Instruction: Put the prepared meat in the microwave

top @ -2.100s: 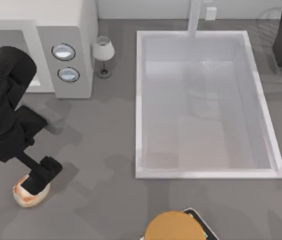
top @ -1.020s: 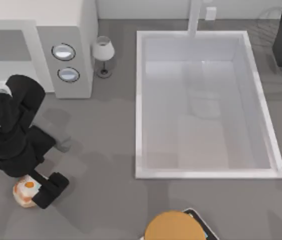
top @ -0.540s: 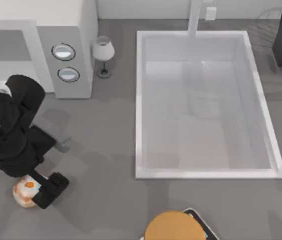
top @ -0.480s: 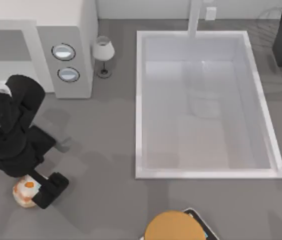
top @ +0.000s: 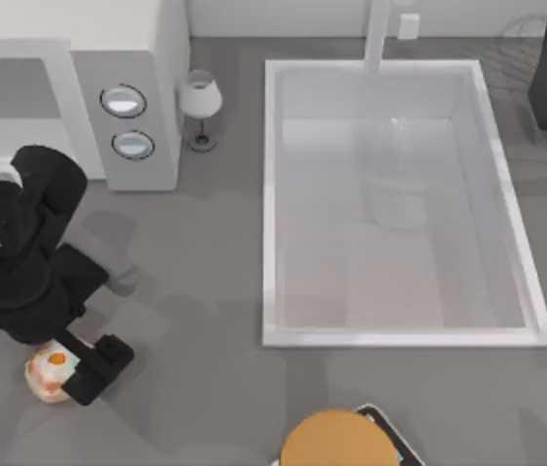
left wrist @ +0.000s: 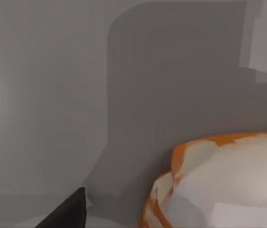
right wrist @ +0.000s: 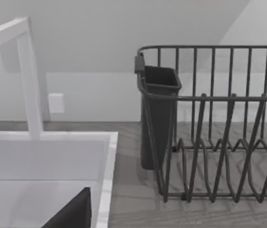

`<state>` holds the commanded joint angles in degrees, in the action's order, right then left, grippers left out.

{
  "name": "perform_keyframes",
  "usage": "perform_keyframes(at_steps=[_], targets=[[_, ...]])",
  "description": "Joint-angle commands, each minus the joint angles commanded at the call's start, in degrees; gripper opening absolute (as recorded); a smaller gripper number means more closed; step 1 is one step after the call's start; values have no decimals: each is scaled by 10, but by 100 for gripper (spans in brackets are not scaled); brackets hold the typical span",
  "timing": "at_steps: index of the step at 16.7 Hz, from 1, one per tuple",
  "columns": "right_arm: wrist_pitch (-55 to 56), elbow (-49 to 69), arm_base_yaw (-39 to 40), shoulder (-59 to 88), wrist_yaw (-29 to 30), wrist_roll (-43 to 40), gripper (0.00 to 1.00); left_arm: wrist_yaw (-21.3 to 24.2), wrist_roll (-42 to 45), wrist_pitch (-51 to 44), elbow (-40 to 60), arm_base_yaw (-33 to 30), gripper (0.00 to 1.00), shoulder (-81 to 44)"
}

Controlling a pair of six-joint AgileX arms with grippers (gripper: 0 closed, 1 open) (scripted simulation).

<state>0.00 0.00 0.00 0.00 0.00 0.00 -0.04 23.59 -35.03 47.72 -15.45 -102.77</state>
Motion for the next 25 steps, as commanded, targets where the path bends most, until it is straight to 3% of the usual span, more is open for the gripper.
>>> perform_keyframes(at_steps=[3, 25], targets=[[0, 0, 0, 0, 0, 0, 100, 0, 0, 0, 0, 0, 0, 0], [0, 0, 0, 0, 0, 0, 100, 8, -2, -269, 159, -1, 0, 127]])
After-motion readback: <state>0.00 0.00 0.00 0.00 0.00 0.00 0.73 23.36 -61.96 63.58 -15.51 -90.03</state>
